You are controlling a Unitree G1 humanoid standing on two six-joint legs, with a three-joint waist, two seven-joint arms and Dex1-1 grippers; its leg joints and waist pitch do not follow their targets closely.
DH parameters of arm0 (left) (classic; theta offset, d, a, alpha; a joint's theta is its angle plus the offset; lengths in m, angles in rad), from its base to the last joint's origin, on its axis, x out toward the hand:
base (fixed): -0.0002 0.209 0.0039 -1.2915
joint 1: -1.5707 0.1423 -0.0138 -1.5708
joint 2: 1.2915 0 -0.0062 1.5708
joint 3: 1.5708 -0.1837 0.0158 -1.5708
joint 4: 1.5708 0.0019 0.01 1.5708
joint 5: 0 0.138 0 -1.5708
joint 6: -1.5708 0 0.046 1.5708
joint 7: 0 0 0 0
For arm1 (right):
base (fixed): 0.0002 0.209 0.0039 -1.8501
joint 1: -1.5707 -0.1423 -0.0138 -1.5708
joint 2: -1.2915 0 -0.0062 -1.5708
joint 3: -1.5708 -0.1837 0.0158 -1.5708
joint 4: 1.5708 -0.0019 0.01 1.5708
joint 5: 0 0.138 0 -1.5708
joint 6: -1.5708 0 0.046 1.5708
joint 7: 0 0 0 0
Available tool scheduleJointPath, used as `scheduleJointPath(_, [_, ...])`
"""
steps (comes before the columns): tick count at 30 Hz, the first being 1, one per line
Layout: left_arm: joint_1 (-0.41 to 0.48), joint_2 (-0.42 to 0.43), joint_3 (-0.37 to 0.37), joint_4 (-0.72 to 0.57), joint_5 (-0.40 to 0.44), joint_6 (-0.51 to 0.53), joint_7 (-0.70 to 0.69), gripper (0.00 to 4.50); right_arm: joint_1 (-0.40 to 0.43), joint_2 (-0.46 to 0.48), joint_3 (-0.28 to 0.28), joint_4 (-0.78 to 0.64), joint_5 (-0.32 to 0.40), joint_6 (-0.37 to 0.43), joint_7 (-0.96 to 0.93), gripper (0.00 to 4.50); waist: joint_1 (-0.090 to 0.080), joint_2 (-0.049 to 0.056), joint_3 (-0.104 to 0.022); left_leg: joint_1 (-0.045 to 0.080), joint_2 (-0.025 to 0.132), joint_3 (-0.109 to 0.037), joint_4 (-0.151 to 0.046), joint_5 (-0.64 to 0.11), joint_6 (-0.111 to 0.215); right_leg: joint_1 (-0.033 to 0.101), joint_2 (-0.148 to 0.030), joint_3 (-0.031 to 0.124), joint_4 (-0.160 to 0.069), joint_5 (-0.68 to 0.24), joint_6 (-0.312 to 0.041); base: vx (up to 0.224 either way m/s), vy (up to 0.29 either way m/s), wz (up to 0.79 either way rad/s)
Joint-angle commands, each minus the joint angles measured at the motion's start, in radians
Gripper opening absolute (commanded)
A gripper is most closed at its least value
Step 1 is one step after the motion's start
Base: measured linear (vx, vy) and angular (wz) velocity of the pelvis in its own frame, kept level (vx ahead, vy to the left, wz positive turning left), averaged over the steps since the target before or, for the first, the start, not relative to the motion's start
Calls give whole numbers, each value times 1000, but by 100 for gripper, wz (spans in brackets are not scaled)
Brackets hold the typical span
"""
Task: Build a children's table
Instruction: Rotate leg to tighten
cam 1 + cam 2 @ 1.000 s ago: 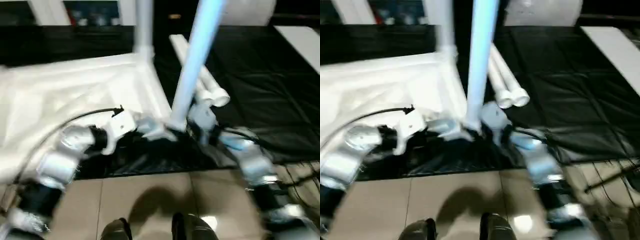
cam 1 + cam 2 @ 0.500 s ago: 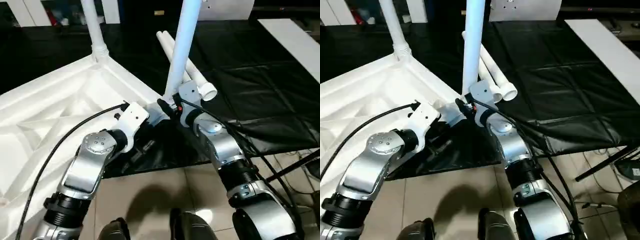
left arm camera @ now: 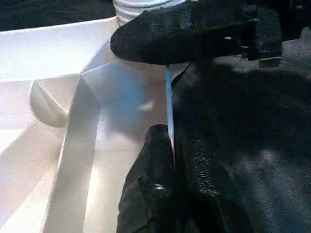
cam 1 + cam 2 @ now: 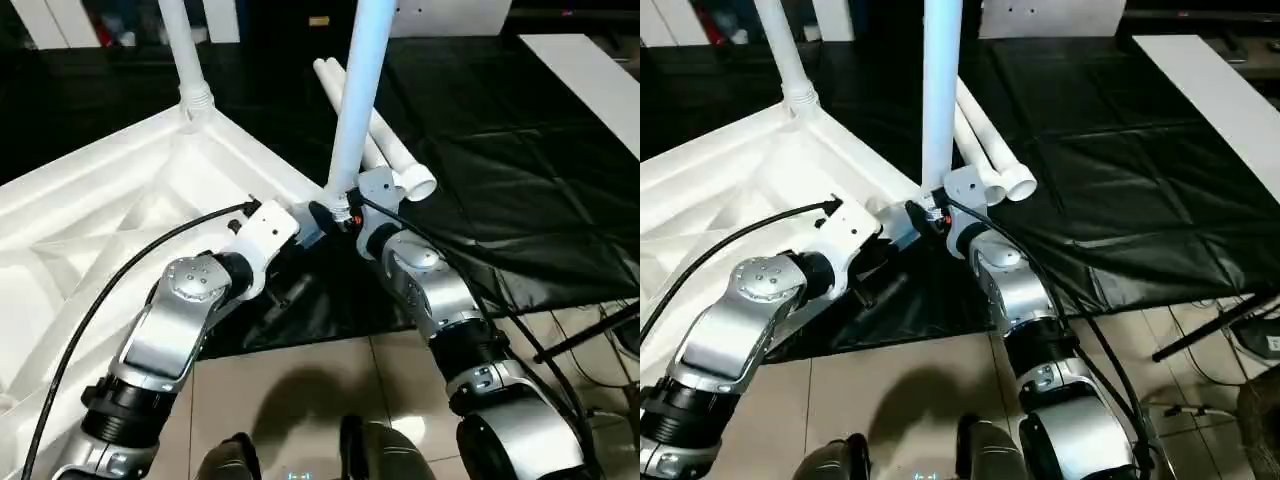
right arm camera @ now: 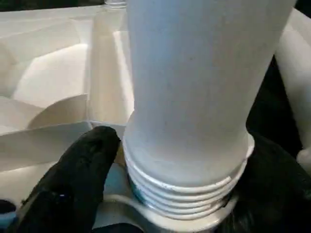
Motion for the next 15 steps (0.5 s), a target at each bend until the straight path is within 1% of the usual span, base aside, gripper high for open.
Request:
scheduleJointPath(1, [-55,37,20,30,12,-71,-7,0,74,-16,25,-11,21,29,93,436,9,23,-70,10,44,-11,-76,-321,52,46,-74,64,-79,-372,-169,0,0,0])
scheduleJointPath(2, [-59,44,18,42,12,-81,-12,0,86,-27,25,-35,27,30,110,436,15,23,-72,7,43,-11,-76,-308,57,51,-71,64,-79,-359,-167,0,0,0])
scheduleJointPath(3, [-64,56,13,60,12,-97,-25,0,101,-42,27,-67,34,29,128,445,17,21,-76,5,45,-11,-75,-291,57,54,-73,65,-72,-334,-174,0,0,0])
scheduleJointPath(4, [-69,68,10,82,12,-118,-39,0,122,-63,31,-109,44,34,154,445,20,22,-79,5,44,-9,-74,-254,68,56,-72,66,-70,-293,-184,0,0,0])
scheduleJointPath(5, [-72,73,9,94,12,-129,-45,0,134,-74,34,-133,51,38,170,445,22,22,-80,6,43,-7,-72,-232,80,55,-69,66,-71,-272,-193,0,0,0])
scheduleJointPath(6, [-76,78,8,108,12,-142,-51,0,145,-86,37,-156,58,41,188,445,22,23,-85,5,46,-7,-69,-216,80,57,-72,67,-64,-249,-203,0,0,0])
scheduleJointPath(7, [-81,86,6,127,11,-160,-61,0,162,-103,39,-189,65,42,210,445,21,22,-85,0,45,-7,-69,-187,89,61,-70,65,-61,-221,-217,0,0,0])
scheduleJointPath(8, [-85,92,4,142,11,-174,-68,0,175,-115,41,-215,69,43,226,445,24,22,-92,-4,42,-7,-64,-144,101,67,-68,65,-57,-170,-227,0,0,0])
scheduleJointPath(9, [-95,103,1,174,11,-208,-82,0,198,-137,43,-261,80,51,253,445,25,24,-100,-2,44,-6,-60,-114,108,69,-68,68,-48,-121,-237,0,0,0])
scheduleJointPath(10, [-119,124,-5,241,12,-278,-104,0,237,-170,40,-339,93,64,282,445,25,22,-108,-7,40,-7,-54,-41,137,74,-63,67,-35,-7,-257,0,0,0])
scheduleJointPath(11, [-134,134,-9,275,15,-315,-112,0,255,-181,35,-378,103,80,290,445,28,24,-121,-4,41,-6,-45,40,172,74,-62,68,-17,123,-279,0,0,0])
scheduleJointPath(12, [-149,142,-12,308,18,-351,-117,0,271,-189,31,-414,115,94,298,445,27,22,-118,-9,38,-7,-44,72,194,73,-58,66,-15,163,-287,0,0,0])
scheduleJointPath(13, [-153,144,-12,316,18,-357,-118,0,275,-191,30,-421,117,96,298,445,28,22,-115,-11,38,-6,-43,75,219,72,-60,63,-16,170,-296,0,0,0])
scheduleJointPath(14, [-182,152,-12,378,22,-423,-122,0,302,-202,23,-481,129,115,295,445,29,21,-112,-9,38,-4,-45,30,222,71,-63,62,-27,100,-287,0,0,0])
scheduleJointPath(15, [-195,151,-4,404,17,-438,-123,0,313,-207,23,-502,132,123,294,445,30,21,-112,-7,41,-3,-46,5,212,71,-65,62,-28,65,-284,0,0,0])
